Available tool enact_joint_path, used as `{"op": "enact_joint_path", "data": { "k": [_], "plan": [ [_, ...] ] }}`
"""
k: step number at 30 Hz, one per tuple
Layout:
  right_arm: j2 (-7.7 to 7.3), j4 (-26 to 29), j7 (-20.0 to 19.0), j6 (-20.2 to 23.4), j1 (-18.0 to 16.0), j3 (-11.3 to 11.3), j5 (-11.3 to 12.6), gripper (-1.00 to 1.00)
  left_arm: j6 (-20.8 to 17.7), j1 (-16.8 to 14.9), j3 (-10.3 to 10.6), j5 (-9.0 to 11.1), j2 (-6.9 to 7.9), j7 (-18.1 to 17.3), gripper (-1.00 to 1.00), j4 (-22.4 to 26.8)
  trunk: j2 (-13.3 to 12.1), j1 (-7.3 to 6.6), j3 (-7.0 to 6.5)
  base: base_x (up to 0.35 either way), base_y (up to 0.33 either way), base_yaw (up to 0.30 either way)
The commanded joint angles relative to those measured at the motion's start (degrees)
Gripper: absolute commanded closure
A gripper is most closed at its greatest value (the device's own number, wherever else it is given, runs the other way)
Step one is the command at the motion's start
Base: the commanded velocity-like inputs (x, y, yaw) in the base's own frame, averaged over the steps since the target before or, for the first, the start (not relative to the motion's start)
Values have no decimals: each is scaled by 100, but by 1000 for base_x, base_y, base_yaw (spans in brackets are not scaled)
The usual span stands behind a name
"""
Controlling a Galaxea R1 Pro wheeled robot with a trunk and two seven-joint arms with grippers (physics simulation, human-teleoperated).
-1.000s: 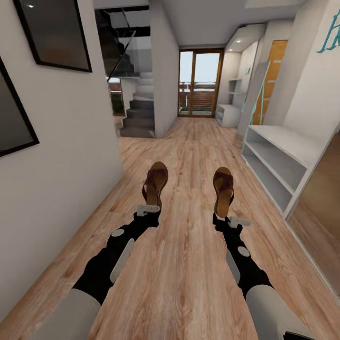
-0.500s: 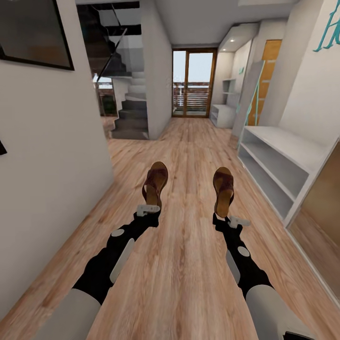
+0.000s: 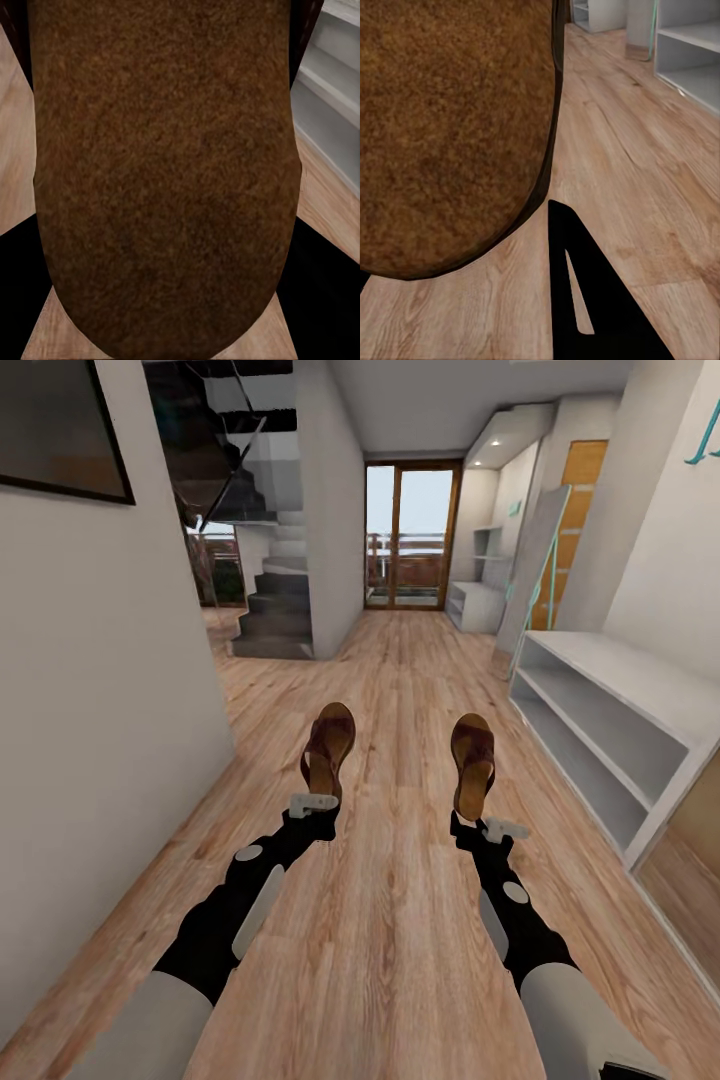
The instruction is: Pick up the two gym shoes and the two sandals from the corridor floor and place them onto the hallstand (shoe rack) in the corridor, making sure they are on the rack and not on the floor. Arrange them so the two gym shoes are next to each other and the two sandals are next to each other.
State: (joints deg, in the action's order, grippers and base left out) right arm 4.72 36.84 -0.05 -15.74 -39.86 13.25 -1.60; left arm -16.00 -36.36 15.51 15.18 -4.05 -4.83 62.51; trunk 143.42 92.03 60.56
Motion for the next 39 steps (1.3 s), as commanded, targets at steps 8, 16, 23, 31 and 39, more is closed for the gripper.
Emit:
{"op": "enact_joint_path", "data": {
  "k": [8,16,23,31,39],
  "plan": [
    [8,-1,-4,-16,-4,20,-22,100,-34,-2,-4,46,1,-9,100,6,2,2,5,348,0,-171],
    [10,-6,1,-16,-4,14,-24,100,-34,-2,-4,47,1,-9,100,6,2,2,5,348,0,-165],
    [10,-6,3,-16,-4,12,-24,100,-34,-2,-4,47,1,-9,100,6,2,2,5,348,0,-8],
    [8,-9,-4,-16,-4,14,-24,100,-34,-2,0,47,-4,-9,100,6,2,2,5,348,0,0],
    [9,-10,-4,-16,-4,12,-25,100,-34,-2,1,47,-8,-9,100,14,2,2,5,348,0,0]
  ]
}}
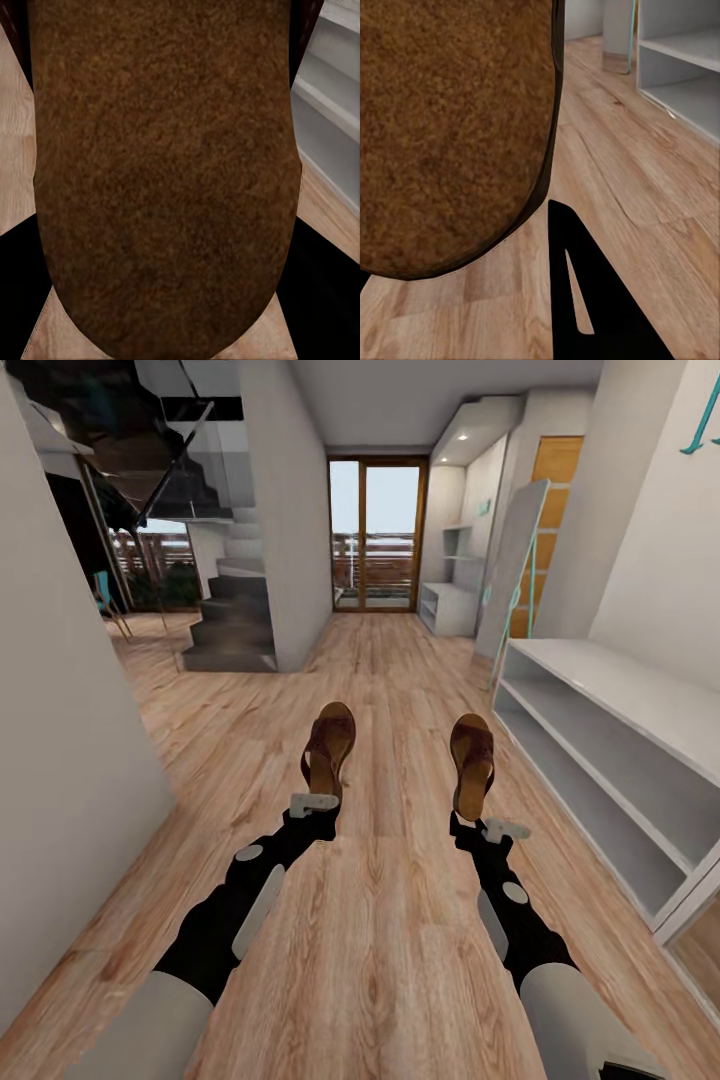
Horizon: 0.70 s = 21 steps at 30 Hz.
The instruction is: Pick up the two gym shoes and the two sandals from the corridor floor and place them onto the hallstand (shoe rack) in the corridor, making sure they are on the rack and not on the floor. Arrange them so the two gym shoes are next to each other and the two sandals are next to each other.
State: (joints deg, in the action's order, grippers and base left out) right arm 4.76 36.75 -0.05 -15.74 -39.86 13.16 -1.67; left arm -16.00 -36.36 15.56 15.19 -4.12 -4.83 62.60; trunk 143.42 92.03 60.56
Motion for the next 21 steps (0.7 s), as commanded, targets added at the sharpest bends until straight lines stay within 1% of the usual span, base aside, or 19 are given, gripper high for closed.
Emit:
{"op": "enact_joint_path", "data": {
  "k": [1,21],
  "plan": [
    [4,-1,-4,-16,-4,20,-18,100,-34,-2,-3,45,-1,-9,100,6,2,2,5,348,0,0],
    [5,-1,-4,-16,-4,20,-18,100,-34,-2,-14,45,-1,-9,100,7,2,2,5,348,0,0]
  ]
}}
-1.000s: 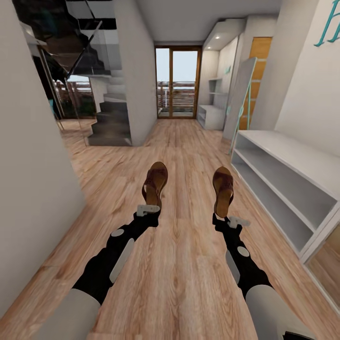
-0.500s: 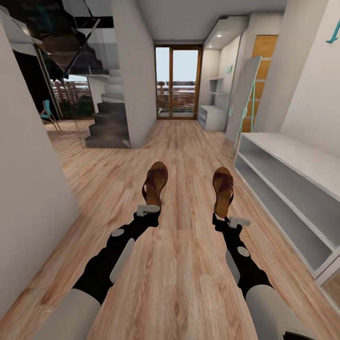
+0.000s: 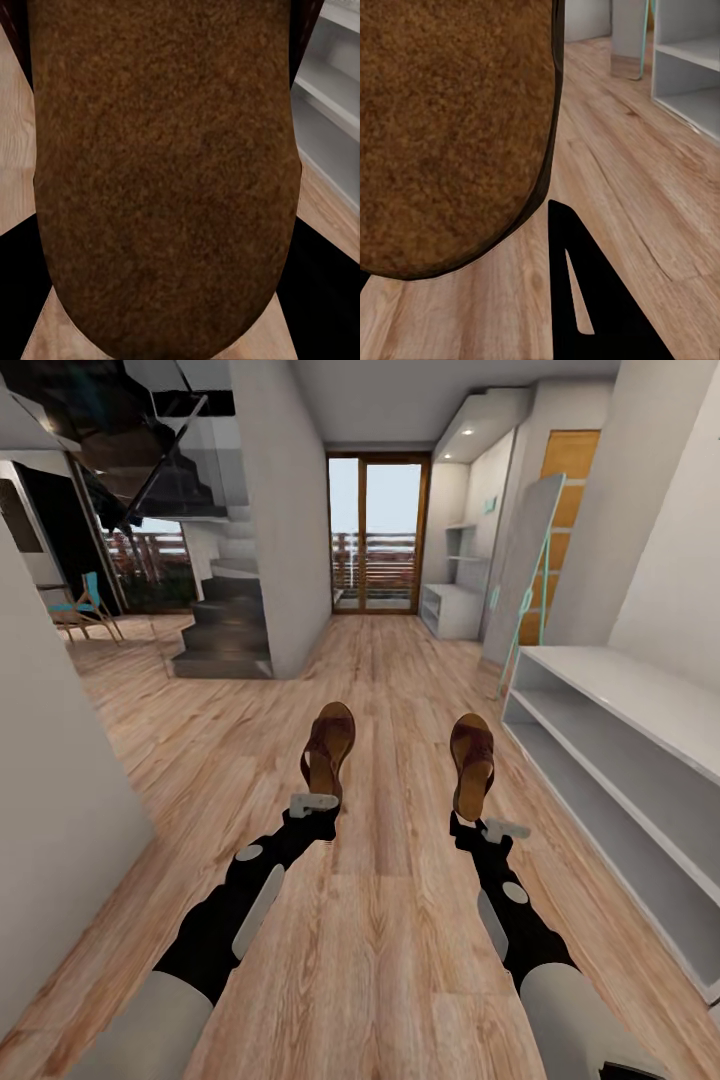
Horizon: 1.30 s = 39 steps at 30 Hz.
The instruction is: Pick up the two gym shoes and the two sandals from the corridor floor and place them onto the hallstand (shoe rack) in the corridor, making sure they are on the rack and not on the floor. Arrange them so the two gym shoes are next to each other and the two sandals are next to each other.
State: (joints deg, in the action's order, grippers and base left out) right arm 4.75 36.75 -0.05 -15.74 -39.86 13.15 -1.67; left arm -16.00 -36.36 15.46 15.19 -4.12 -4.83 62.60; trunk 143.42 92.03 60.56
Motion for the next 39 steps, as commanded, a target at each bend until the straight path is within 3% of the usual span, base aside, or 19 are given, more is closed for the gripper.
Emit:
{"op": "enact_joint_path", "data": {
  "k": [1,39],
  "plan": [
    [5,-1,-4,-17,-4,20,-18,100,-34,-2,-2,46,-1,-9,100,6,2,2,5,348,0,0],
    [1,-1,-4,-17,-4,20,-18,100,-34,-2,1,46,-1,-9,100,7,2,2,5,348,0,0]
  ]
}}
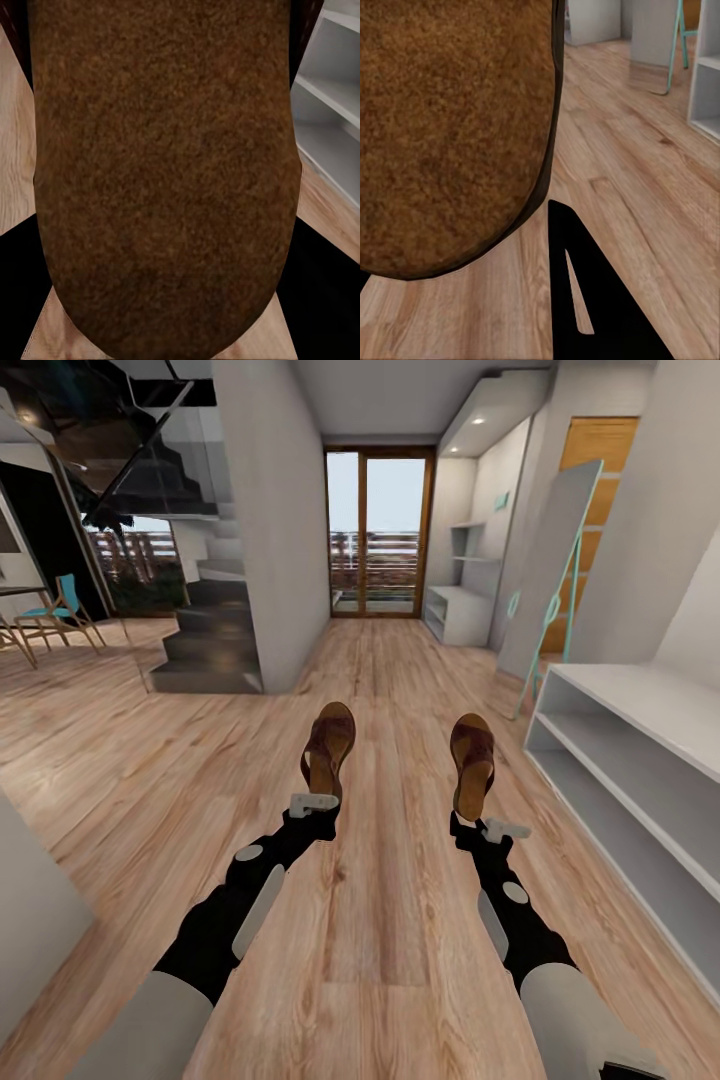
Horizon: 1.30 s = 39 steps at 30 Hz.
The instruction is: Pick up the two gym shoes and the two sandals from the corridor floor and place them onto the hallstand (shoe rack) in the corridor, making sure they are on the rack and not on the floor. Arrange them so the two gym shoes are next to each other and the two sandals are next to each other.
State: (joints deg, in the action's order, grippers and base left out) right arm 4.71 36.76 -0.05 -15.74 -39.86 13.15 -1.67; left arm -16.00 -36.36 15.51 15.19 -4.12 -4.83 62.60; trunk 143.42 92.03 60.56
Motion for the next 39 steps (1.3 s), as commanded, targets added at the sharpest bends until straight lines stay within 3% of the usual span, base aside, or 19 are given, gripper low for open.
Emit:
{"op": "enact_joint_path", "data": {
  "k": [1,39],
  "plan": [
    [5,-1,-4,-16,-4,20,-18,100,-34,-2,-4,46,-1,-9,100,6,2,2,5,348,0,0],
    [8,-2,-4,-16,-4,20,-18,100,-34,-2,-4,46,-1,-9,100,6,2,2,5,348,0,0]
  ]
}}
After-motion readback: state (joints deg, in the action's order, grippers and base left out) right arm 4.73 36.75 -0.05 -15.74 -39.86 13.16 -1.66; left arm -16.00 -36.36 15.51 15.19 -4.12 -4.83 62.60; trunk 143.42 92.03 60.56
